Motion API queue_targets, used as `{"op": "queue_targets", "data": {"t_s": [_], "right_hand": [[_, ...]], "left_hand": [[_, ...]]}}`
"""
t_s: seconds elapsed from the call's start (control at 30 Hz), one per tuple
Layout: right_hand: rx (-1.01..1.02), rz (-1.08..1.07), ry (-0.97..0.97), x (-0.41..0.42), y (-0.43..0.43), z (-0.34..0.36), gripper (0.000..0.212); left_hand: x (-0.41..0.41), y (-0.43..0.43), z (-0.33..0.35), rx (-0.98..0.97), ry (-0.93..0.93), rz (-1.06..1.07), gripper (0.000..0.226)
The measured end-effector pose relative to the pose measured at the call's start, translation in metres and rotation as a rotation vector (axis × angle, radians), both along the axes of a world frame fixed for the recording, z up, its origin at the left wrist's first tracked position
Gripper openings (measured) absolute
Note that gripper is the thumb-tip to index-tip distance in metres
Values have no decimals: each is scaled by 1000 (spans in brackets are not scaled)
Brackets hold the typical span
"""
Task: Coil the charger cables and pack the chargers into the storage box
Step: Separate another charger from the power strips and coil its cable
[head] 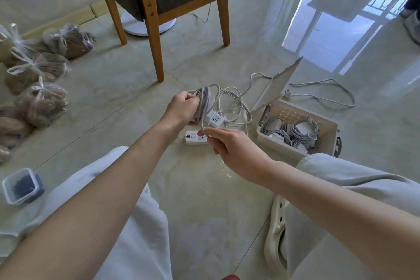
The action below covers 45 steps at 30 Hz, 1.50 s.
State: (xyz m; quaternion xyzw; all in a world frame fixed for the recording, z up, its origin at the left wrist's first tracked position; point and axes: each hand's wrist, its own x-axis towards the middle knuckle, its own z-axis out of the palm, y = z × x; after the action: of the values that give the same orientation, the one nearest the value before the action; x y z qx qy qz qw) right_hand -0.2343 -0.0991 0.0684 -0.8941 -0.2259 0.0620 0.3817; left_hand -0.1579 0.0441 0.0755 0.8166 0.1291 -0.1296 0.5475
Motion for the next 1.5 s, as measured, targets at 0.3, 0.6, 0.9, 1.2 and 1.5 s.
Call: {"op": "queue_targets", "data": {"t_s": [0.3,0.6,0.9,1.2,1.5], "right_hand": [[253,-262,436,19,2,1,27],[782,-237,714,35,-8,15,24],[624,-300,679,33,-9,10,27],[459,-377,536,32,-1,6,30],[177,-475,308,32,0,0,32]], "left_hand": [[-13,-9,23,-711,178,-204,32],[-8,6,23,-951,341,-32,41],[-17,1,25,-684,401,-181,63],[-18,-1,25,-518,336,-103,44],[-21,-7,12,-164,102,-38,49]]}}
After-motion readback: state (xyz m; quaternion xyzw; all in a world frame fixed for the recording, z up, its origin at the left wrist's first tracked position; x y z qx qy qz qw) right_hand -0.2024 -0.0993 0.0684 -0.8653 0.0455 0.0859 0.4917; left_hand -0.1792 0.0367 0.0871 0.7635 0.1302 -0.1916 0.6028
